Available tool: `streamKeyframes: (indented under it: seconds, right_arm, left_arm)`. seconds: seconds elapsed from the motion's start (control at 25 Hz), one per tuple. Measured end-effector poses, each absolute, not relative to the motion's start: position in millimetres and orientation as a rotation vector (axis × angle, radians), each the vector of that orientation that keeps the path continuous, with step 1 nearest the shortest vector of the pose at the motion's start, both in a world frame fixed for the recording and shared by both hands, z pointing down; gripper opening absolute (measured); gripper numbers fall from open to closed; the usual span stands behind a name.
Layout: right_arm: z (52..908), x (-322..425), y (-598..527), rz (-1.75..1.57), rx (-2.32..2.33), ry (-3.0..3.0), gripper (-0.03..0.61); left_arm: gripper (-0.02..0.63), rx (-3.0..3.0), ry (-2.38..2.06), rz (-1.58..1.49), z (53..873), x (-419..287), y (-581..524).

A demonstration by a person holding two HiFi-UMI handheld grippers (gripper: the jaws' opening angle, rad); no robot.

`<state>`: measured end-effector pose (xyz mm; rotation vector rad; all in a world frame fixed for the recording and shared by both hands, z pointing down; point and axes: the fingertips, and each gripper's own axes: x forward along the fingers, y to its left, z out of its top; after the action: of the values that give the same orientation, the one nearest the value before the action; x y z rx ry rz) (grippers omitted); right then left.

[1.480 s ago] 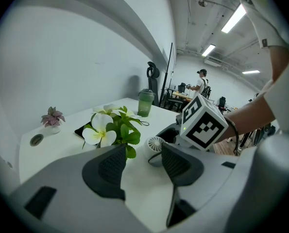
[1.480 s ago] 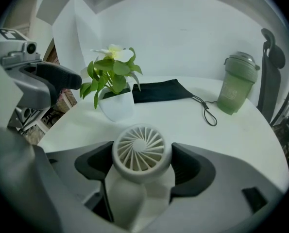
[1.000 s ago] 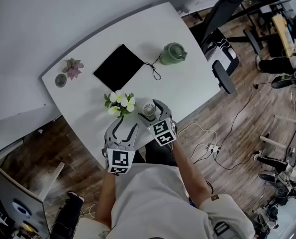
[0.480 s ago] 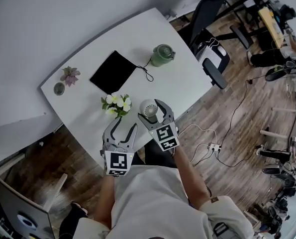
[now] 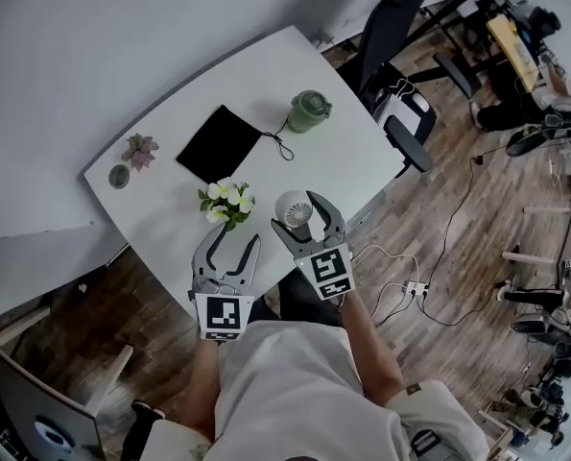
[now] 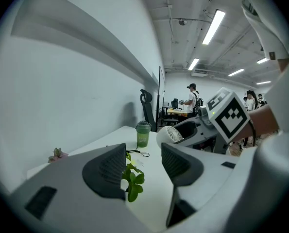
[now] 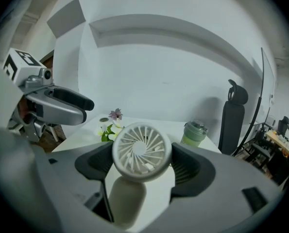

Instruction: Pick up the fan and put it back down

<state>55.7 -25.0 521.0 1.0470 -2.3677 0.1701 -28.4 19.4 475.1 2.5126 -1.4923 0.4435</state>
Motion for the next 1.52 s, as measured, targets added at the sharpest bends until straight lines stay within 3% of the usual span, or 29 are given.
streamKeyframes:
  seconds: [1.2, 1.52]
  right_arm:
    - [322, 86, -4, -0.242, 1.084, -2.718, 0.368]
    - [300, 94, -3, -0.272, 1.105, -2.775, 0.368]
  left_arm:
    - [0.236, 2.508, -1.975, 0.284, 332, -22, 22]
    - [0.29, 2.492, -2.01, 0.292, 323, -19, 21]
